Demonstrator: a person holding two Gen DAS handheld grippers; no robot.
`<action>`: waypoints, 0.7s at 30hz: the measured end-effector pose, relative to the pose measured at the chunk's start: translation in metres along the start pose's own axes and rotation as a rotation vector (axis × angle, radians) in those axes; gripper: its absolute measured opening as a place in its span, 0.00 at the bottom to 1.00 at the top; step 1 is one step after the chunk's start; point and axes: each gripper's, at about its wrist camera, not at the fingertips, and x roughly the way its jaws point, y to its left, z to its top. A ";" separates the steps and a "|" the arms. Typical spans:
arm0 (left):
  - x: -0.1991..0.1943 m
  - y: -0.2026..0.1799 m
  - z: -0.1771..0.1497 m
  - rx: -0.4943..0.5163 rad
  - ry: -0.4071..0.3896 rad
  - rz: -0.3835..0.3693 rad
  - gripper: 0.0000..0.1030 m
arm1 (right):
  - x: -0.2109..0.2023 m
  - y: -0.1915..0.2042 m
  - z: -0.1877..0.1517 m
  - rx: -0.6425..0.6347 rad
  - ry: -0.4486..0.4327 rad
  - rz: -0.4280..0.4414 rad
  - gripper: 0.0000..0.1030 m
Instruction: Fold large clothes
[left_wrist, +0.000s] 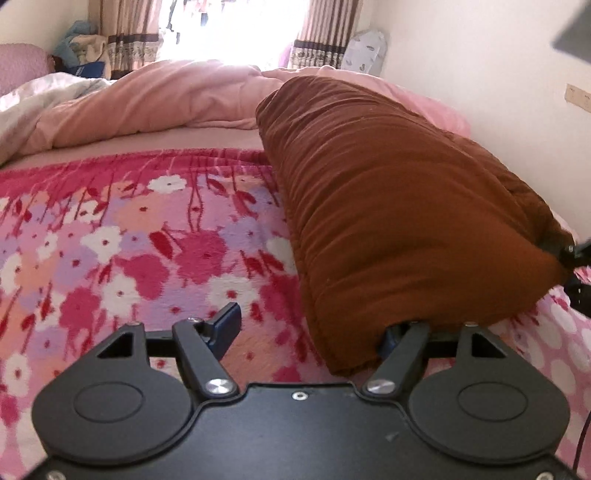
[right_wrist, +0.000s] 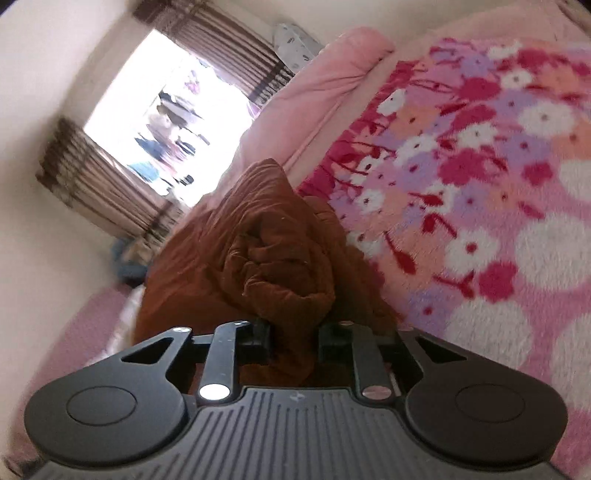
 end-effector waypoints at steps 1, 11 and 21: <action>-0.006 0.001 0.001 0.010 0.002 -0.002 0.72 | -0.003 0.002 0.003 -0.010 0.006 0.007 0.35; -0.104 -0.006 0.029 -0.005 -0.139 -0.021 0.69 | -0.066 0.078 0.019 -0.432 -0.166 -0.098 0.57; -0.026 -0.044 0.038 -0.046 -0.011 -0.130 0.73 | -0.016 0.088 0.002 -0.491 -0.032 -0.134 0.32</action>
